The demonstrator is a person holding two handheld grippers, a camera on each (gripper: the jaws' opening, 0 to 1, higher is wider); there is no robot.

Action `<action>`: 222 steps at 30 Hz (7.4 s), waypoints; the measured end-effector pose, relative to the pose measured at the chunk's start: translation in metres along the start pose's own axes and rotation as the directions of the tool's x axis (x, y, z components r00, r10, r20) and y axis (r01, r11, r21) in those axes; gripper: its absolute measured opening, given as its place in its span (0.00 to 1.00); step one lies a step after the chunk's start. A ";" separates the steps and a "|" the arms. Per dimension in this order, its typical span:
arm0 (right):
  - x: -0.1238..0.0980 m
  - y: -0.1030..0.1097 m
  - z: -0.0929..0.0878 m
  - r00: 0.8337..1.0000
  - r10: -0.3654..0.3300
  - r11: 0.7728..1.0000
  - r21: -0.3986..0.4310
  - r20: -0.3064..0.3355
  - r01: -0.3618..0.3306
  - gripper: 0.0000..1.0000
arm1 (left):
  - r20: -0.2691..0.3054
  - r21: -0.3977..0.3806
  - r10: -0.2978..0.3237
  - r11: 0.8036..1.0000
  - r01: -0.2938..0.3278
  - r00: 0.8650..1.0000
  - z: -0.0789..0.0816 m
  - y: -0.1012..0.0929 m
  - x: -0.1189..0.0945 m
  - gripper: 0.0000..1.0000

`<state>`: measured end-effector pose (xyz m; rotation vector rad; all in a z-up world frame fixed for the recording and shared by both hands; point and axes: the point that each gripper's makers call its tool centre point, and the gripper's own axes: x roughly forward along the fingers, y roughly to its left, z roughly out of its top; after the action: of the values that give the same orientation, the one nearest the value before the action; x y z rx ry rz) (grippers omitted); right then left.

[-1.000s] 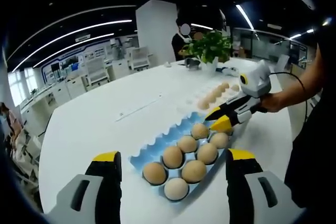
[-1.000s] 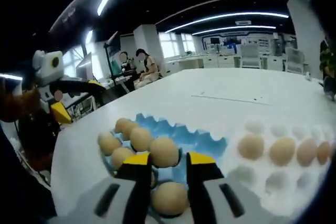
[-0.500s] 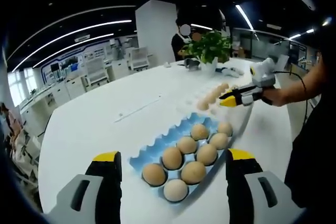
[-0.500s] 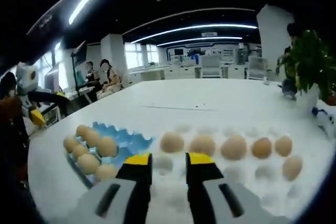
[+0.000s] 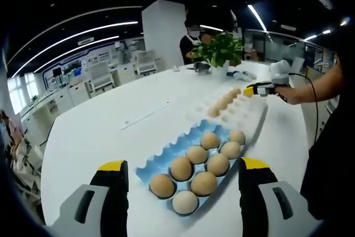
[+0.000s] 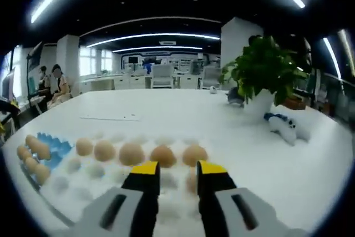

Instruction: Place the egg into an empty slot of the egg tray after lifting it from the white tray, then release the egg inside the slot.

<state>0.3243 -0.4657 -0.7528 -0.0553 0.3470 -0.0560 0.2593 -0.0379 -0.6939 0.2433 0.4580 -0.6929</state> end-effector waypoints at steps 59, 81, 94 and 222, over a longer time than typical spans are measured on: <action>-0.031 0.211 0.029 0.828 0.561 0.826 -0.069 0.006 -0.560 0.24 | -0.005 0.003 0.008 1.000 -0.008 1.000 -0.003 0.002 -0.004 0.81; -0.025 0.251 0.016 0.767 0.639 0.766 -0.042 -0.051 -0.641 0.25 | -0.012 0.000 0.011 1.000 -0.011 1.000 -0.004 0.003 -0.006 0.81; -0.023 0.264 -0.001 0.723 0.679 0.730 0.018 -0.130 -0.683 0.25 | -0.011 -0.005 0.008 1.000 -0.008 1.000 -0.004 0.003 -0.004 0.81; -0.017 0.369 0.050 0.662 0.740 0.607 -0.302 -0.123 -0.735 0.23 | -0.019 0.001 -0.001 1.000 0.001 1.000 -0.021 0.018 -0.029 0.81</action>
<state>0.3425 -0.0948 -0.7237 -0.2413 0.3397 0.8481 0.2443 -0.0008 -0.6968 0.2508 0.4760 -0.6925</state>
